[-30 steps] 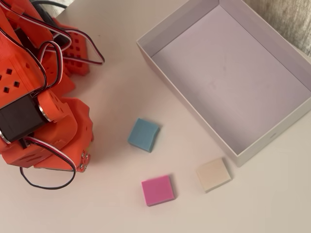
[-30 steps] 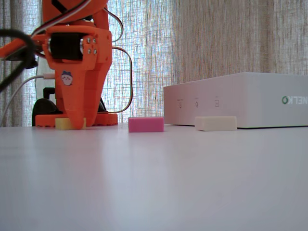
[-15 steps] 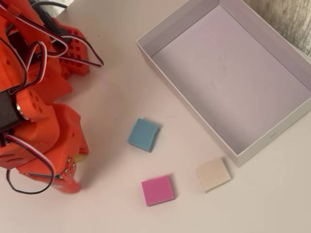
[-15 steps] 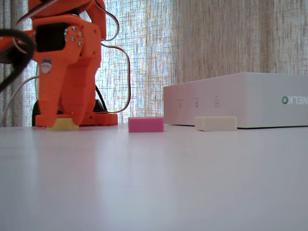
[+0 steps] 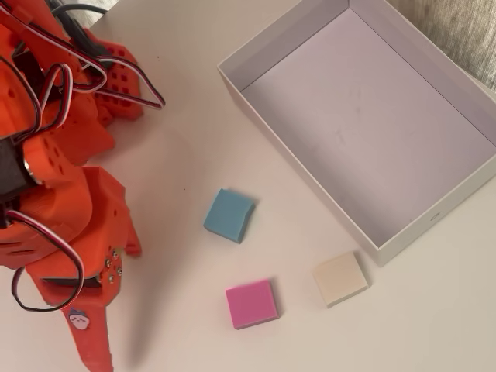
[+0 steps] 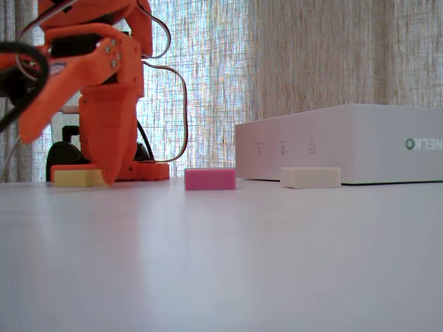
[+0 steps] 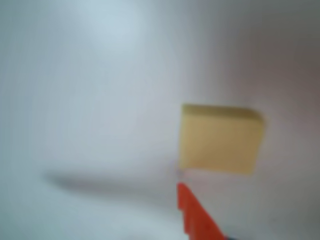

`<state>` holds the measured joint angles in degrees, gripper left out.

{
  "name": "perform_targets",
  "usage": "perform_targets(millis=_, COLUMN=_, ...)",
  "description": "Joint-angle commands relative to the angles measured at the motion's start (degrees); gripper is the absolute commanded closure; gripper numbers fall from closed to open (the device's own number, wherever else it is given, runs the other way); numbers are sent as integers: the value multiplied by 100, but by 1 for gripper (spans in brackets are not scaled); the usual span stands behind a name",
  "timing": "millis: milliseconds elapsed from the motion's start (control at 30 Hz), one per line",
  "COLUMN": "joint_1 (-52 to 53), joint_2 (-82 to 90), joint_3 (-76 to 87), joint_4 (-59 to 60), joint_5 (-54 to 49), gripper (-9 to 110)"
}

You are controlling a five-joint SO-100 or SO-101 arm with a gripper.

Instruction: Grasp the yellow cuboid and put it in the bin.

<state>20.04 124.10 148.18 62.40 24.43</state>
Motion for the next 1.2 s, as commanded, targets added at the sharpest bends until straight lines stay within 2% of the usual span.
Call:
perform_targets(millis=0, joint_1=229, joint_2=325, joint_3=-62, joint_4=-281, joint_5=114, gripper=49)
perform_targets(millis=67, joint_1=316, joint_2=475, joint_3=-18, joint_4=-272, joint_5=105, gripper=49)
perform_targets(millis=133, joint_1=70, joint_2=536, joint_3=26, joint_4=141, joint_5=123, gripper=58)
perform_targets(millis=233, joint_1=-132, joint_2=343, joint_3=26, joint_4=387, joint_5=18, gripper=65)
perform_targets(millis=567, joint_1=-396, joint_2=-694, joint_3=-290, joint_4=624, joint_5=-70, gripper=64)
perform_targets(millis=700, joint_1=-431, joint_2=-1143, joint_3=-492, joint_4=589, joint_5=659, gripper=63)
perform_targets(millis=767, joint_1=-431, joint_2=-1345, joint_3=-747, joint_4=800, joint_5=1354, gripper=63)
perform_targets(millis=1167, joint_1=-668, joint_2=-1916, joint_3=-1415, joint_4=1538, joint_5=1916, gripper=65)
